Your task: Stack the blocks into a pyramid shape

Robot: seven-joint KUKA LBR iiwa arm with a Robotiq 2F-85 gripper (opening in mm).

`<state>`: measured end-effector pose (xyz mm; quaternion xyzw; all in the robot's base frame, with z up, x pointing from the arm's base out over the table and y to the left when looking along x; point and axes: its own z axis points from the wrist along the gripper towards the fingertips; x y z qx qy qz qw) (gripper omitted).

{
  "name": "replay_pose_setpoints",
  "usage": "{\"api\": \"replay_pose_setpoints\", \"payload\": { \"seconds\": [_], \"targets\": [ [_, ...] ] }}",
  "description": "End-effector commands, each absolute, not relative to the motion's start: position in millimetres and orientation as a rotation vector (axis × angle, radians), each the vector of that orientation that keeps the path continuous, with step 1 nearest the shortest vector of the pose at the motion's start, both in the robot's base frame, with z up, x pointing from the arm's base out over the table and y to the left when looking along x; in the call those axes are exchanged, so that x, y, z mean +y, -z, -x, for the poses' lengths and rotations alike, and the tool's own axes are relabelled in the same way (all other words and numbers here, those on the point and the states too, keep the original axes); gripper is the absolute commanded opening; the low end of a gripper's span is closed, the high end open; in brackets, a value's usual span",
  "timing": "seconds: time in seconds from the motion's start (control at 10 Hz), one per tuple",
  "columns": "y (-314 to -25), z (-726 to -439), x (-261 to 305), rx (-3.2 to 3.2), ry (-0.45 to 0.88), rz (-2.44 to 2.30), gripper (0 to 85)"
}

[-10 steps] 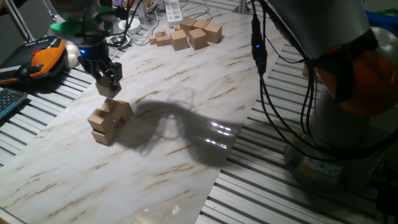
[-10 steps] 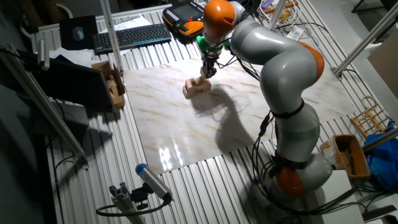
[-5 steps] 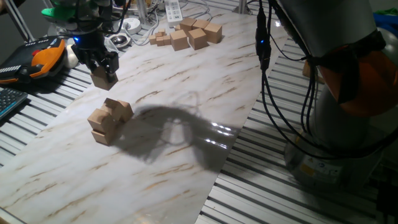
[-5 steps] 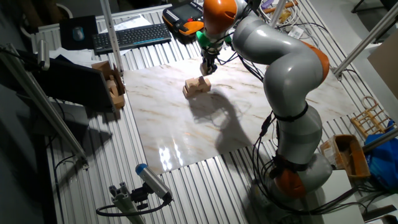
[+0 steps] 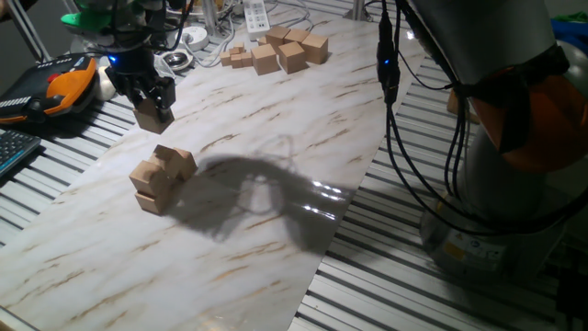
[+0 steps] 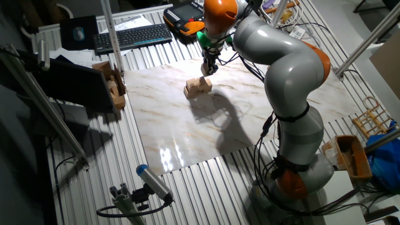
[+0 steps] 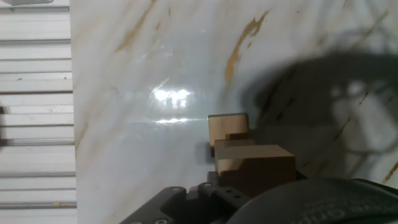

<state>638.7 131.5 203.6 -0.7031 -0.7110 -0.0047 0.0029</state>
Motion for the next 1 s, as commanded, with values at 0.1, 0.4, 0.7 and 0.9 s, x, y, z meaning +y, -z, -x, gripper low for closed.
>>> {"api": "replay_pose_setpoints", "payload": {
  "seconds": [0.1, 0.4, 0.7, 0.9],
  "targets": [
    [-203.0, -638.8, 131.6, -2.229, 0.016, 2.204, 0.0],
    [-201.3, -640.2, 128.4, -2.237, 0.014, 2.191, 0.0],
    [-186.0, -644.1, 100.9, -2.303, 0.019, 2.158, 0.0],
    [-169.6, -649.0, 83.8, -2.325, 0.027, 2.146, 0.0]
  ]
}}
